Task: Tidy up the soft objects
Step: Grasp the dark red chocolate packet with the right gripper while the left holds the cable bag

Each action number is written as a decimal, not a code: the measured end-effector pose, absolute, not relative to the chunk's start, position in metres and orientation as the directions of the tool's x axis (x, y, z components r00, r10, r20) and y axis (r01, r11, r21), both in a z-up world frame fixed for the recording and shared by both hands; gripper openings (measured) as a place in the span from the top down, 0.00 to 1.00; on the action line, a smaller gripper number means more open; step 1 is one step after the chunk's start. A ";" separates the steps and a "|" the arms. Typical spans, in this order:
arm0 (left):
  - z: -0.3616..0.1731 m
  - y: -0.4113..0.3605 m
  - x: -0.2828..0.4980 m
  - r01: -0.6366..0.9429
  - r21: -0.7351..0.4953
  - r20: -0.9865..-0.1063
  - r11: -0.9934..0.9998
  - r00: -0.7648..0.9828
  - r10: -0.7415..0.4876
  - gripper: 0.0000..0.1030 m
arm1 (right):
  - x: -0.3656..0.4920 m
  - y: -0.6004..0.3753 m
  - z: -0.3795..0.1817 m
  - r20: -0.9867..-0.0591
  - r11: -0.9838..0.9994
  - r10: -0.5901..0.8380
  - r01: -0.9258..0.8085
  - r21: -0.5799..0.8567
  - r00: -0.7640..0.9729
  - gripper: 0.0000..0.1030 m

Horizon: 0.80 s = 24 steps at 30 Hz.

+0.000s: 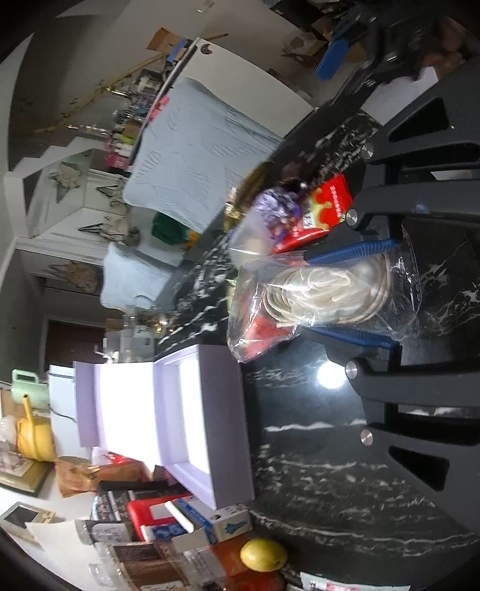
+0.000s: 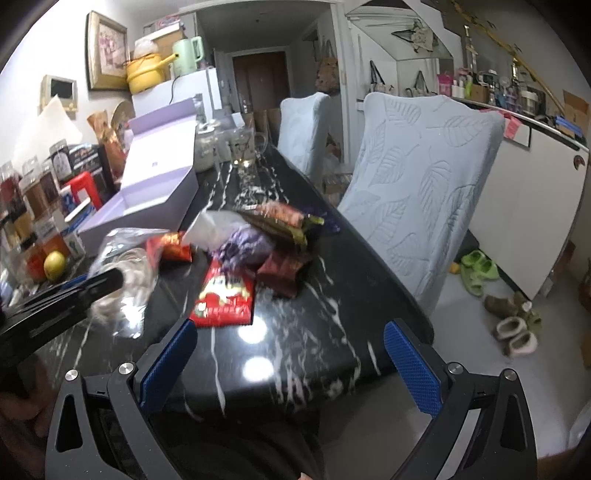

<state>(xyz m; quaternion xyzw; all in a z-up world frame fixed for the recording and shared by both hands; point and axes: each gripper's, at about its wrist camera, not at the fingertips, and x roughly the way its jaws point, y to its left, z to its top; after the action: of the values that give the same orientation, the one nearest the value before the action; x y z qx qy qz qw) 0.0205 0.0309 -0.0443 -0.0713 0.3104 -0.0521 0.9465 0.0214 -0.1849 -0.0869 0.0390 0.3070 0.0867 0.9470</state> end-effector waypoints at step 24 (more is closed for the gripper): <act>-0.044 0.044 0.021 0.031 -0.185 -0.574 0.982 0.808 -0.134 0.68 | 0.128 -0.177 -0.113 -0.676 0.961 0.276 -0.183 0.207 0.684 0.49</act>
<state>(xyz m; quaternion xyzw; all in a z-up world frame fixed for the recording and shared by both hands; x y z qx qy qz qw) 0.0213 0.0437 -0.0443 -0.0834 0.3068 -0.0435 0.9471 0.1284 -0.1773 -0.1135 0.0613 0.3775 0.1254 0.9154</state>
